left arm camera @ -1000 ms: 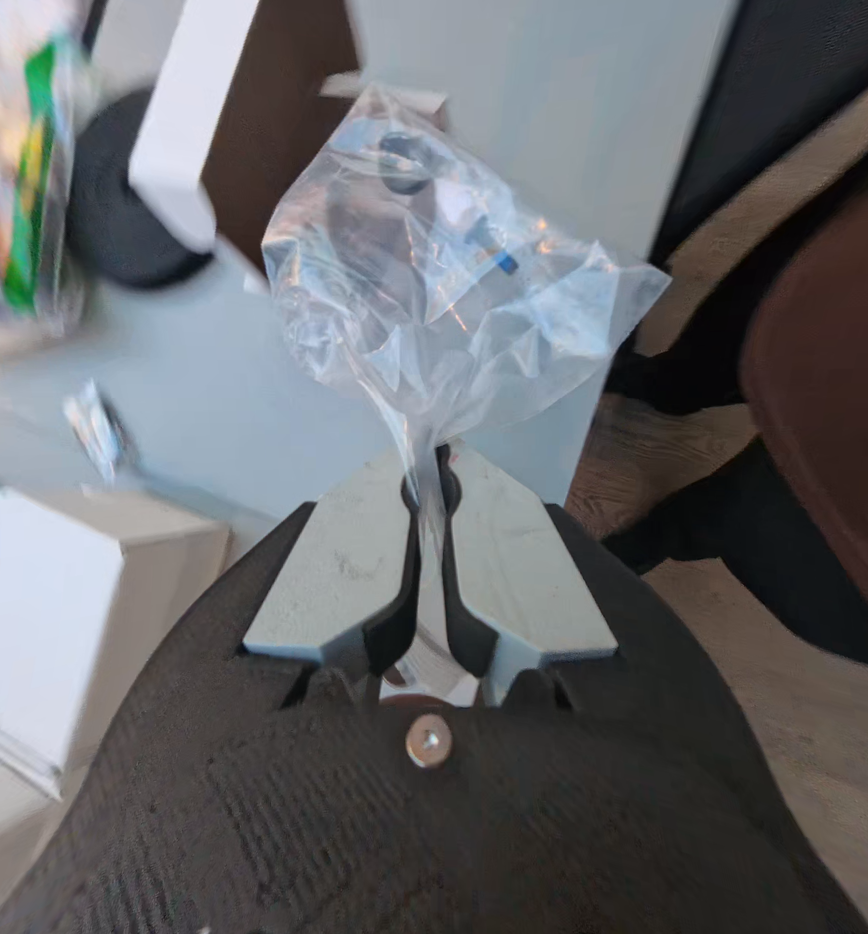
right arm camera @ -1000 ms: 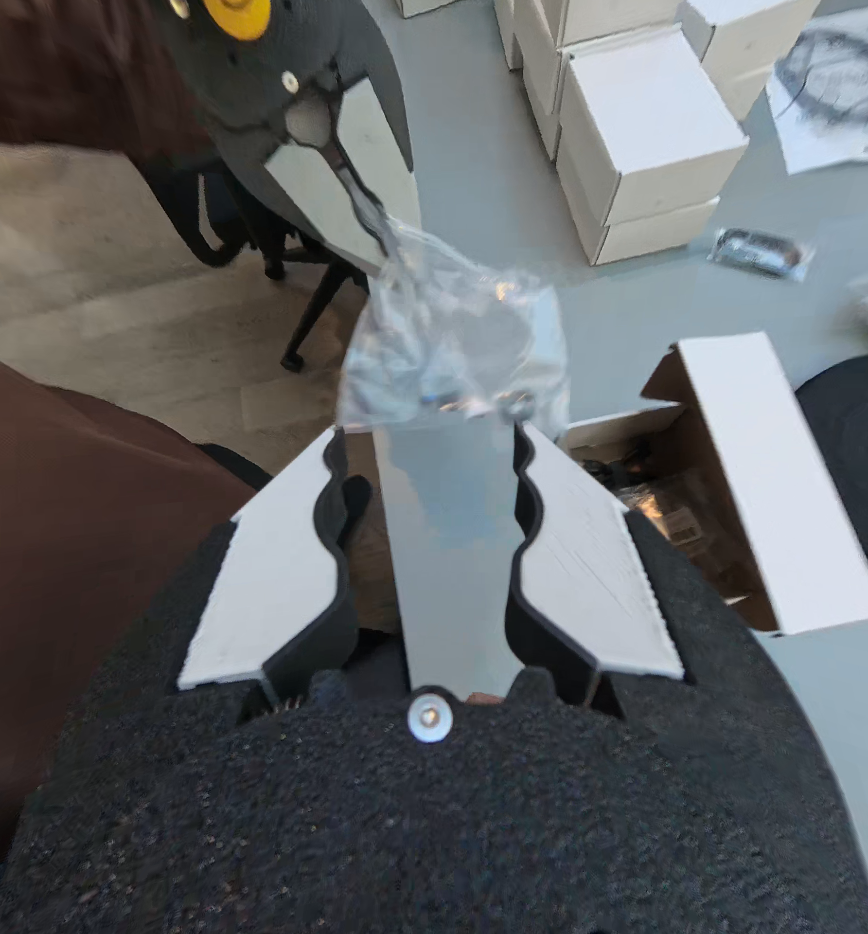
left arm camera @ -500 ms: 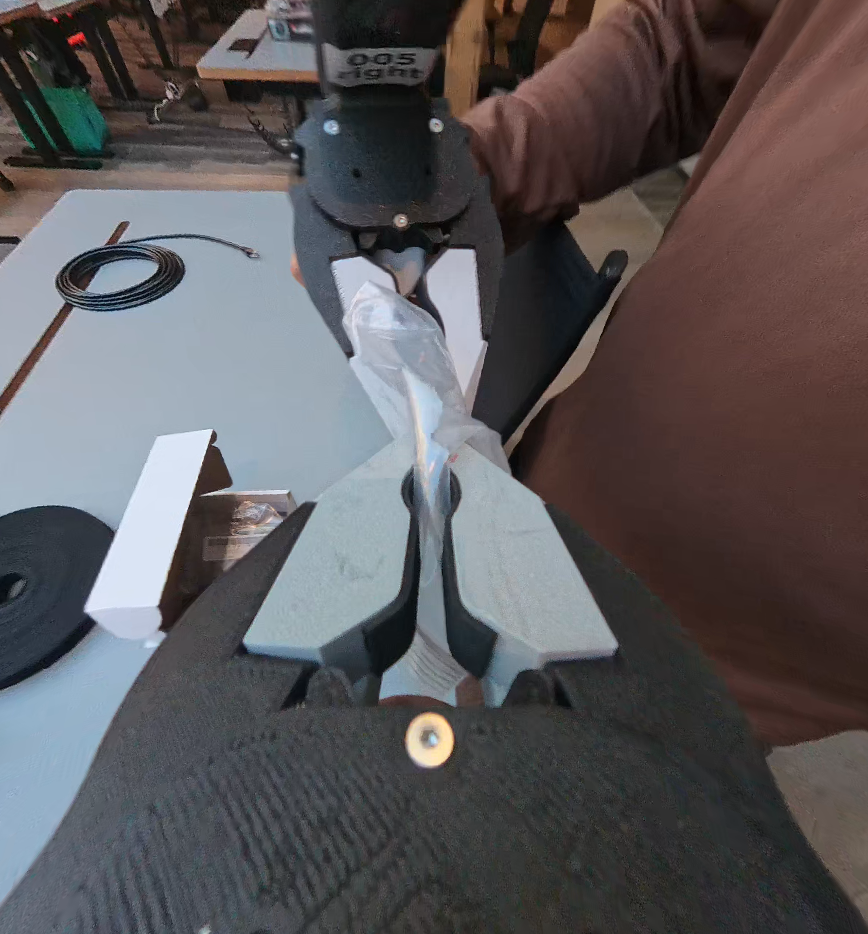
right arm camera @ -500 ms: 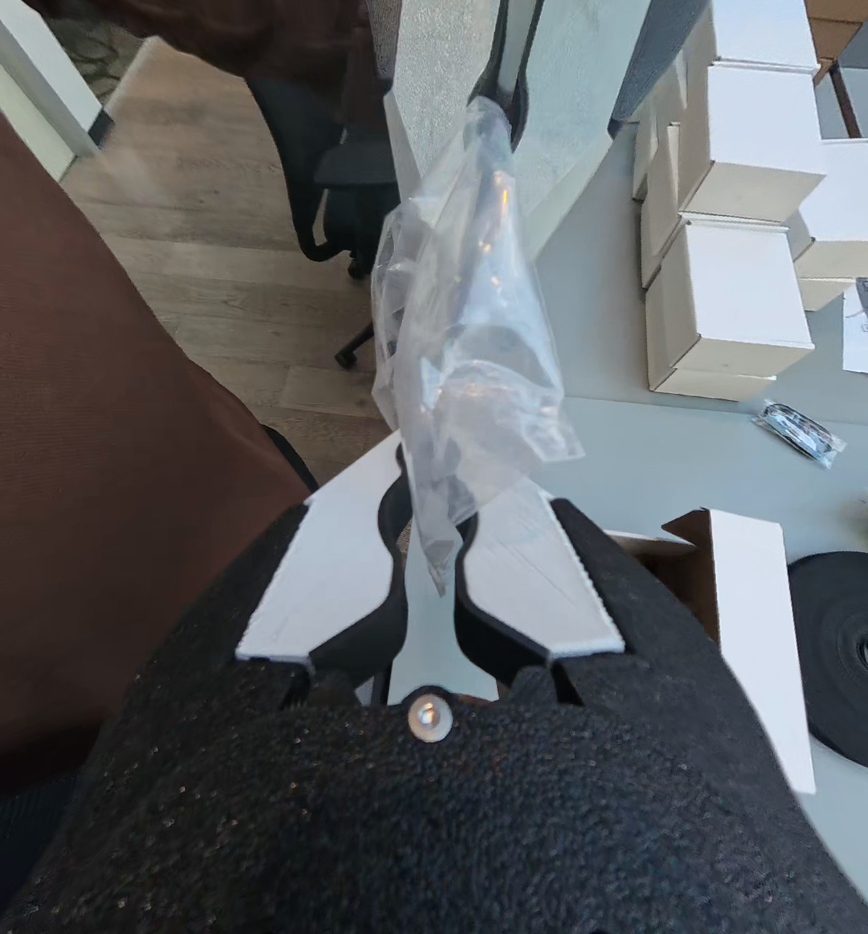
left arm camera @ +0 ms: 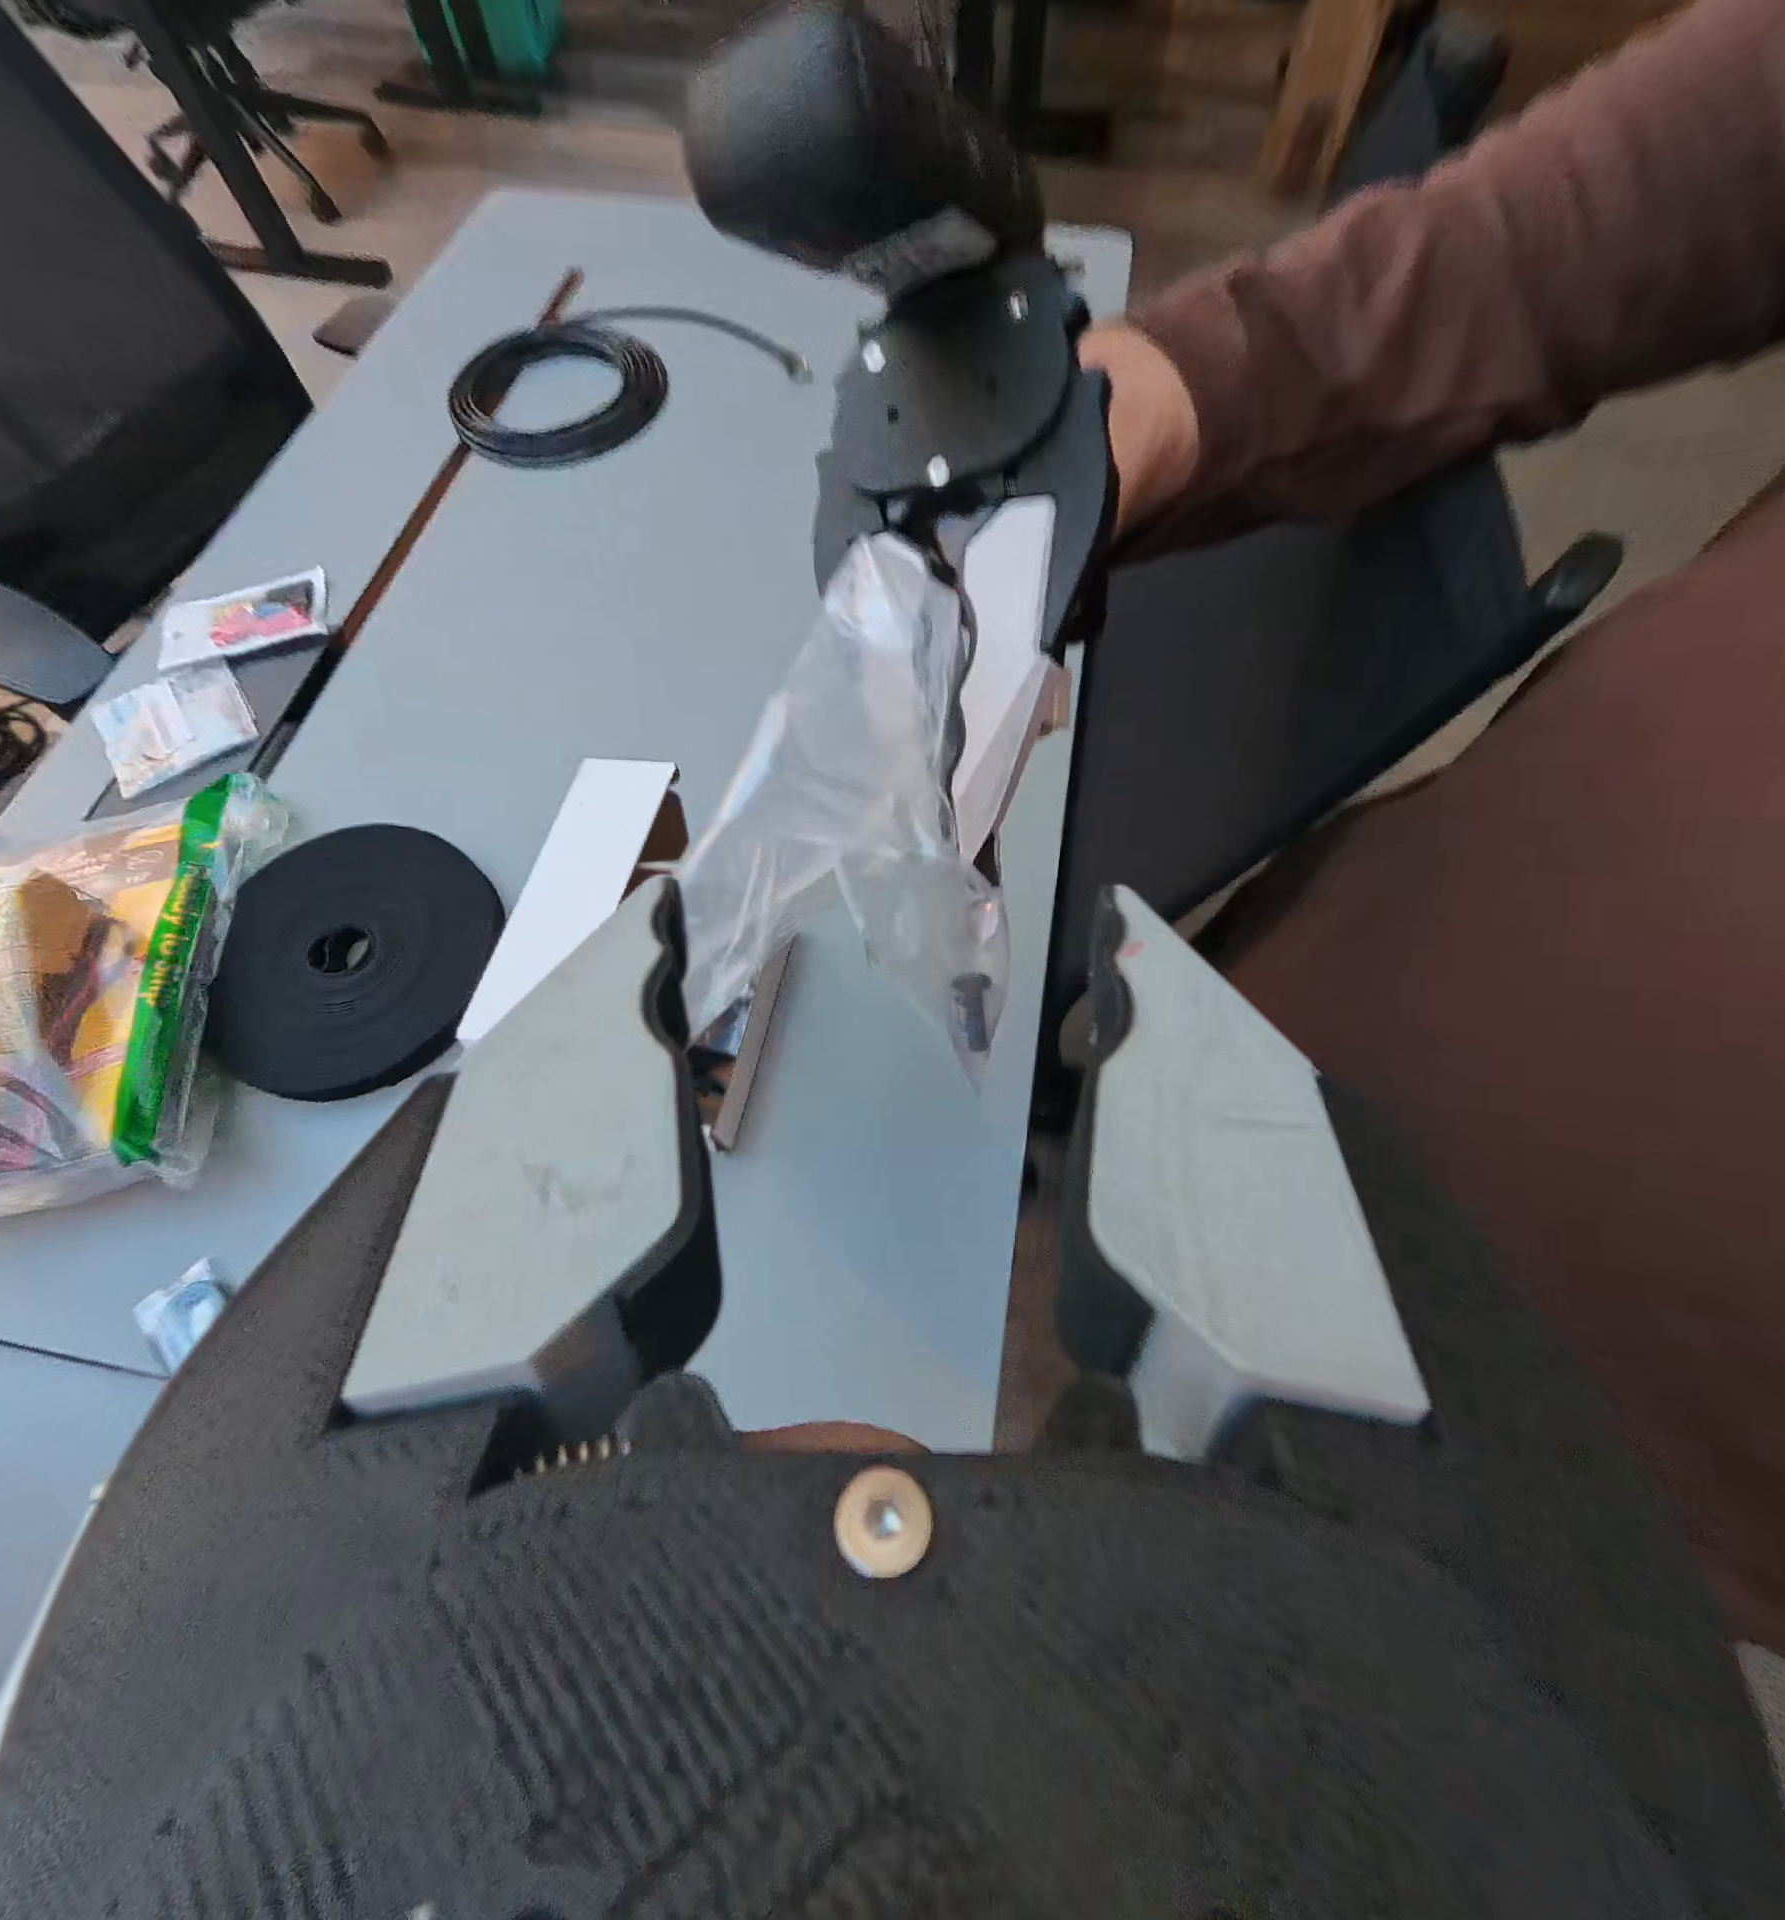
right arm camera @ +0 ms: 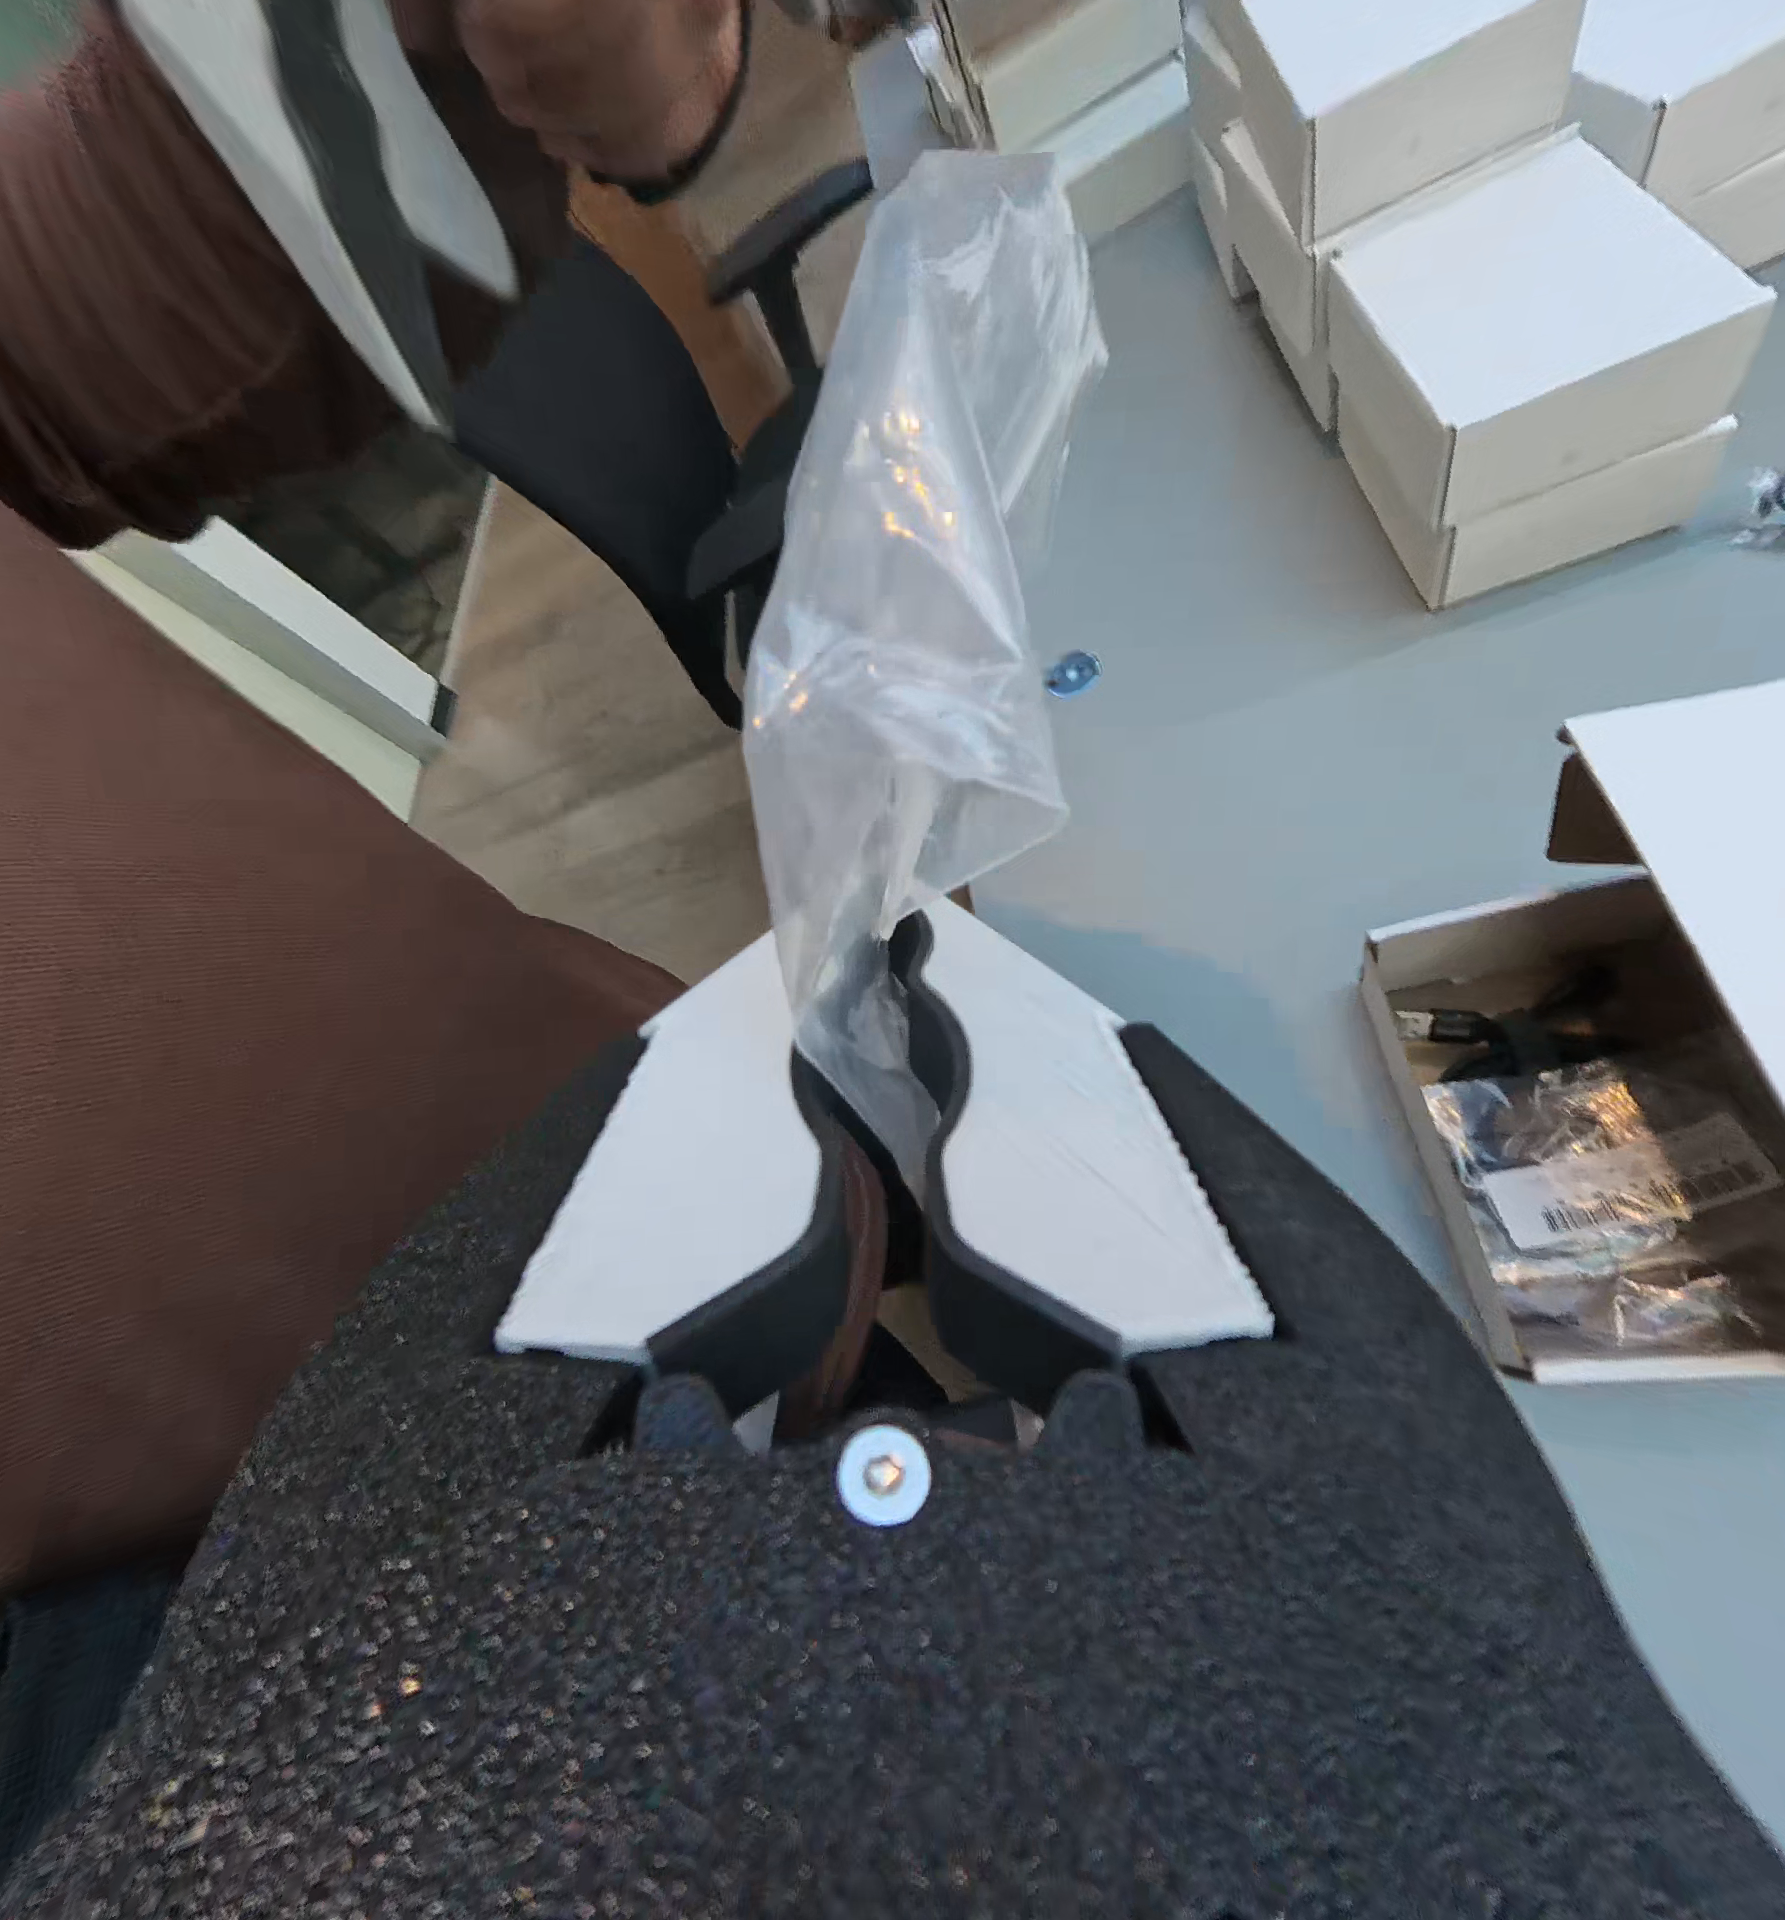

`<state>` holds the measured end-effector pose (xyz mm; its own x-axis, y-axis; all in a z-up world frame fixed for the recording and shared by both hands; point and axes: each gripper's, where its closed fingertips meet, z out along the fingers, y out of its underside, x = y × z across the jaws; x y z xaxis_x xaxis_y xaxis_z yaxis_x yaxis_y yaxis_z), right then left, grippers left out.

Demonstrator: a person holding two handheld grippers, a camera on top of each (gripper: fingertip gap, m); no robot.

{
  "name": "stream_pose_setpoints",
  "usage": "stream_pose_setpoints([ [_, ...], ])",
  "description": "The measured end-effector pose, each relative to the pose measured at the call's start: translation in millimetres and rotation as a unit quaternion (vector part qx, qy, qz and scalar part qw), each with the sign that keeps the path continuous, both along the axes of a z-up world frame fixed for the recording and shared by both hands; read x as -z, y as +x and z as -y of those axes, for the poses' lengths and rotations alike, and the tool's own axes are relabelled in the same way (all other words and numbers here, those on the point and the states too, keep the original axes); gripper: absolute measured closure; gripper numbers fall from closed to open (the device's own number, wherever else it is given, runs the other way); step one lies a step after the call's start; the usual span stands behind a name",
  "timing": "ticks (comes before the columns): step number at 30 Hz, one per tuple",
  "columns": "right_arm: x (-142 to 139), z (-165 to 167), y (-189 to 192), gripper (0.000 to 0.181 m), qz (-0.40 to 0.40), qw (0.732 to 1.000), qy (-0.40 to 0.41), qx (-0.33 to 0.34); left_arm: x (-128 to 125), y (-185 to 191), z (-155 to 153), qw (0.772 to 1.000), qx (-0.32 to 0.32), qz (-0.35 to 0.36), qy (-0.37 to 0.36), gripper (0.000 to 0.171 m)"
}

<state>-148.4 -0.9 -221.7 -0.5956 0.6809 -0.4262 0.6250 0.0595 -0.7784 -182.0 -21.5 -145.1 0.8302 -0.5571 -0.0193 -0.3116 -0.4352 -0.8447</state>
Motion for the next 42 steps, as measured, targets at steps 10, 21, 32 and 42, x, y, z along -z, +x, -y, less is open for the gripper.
stream_pose_setpoints([
  [10, 1.2, 21.7, 20.4, 0.181, -0.004, 0.997, 0.009, -0.074, 95.5, 37.0, -4.8, 0.989, 0.082, -0.052, -0.115, 0.151],
  [21, 52.4, -61.8, 37.9, 0.166, 0.098, 0.987, 0.090, 0.087, 193.9, -40.3, -62.7, 0.965, -0.112, -0.221, -0.081, 0.170],
  [32, 26.8, -167.7, 108.9, 0.163, 0.086, 0.945, 0.115, 0.295, 314.7, -88.1, -122.3, 0.872, -0.093, -0.433, -0.208, 0.149],
  [42, 33.7, -252.4, 186.5, 0.146, 0.093, 0.846, 0.125, 0.510, 258.4, -73.4, -97.3, 0.929, -0.190, -0.243, -0.205, 0.071],
])
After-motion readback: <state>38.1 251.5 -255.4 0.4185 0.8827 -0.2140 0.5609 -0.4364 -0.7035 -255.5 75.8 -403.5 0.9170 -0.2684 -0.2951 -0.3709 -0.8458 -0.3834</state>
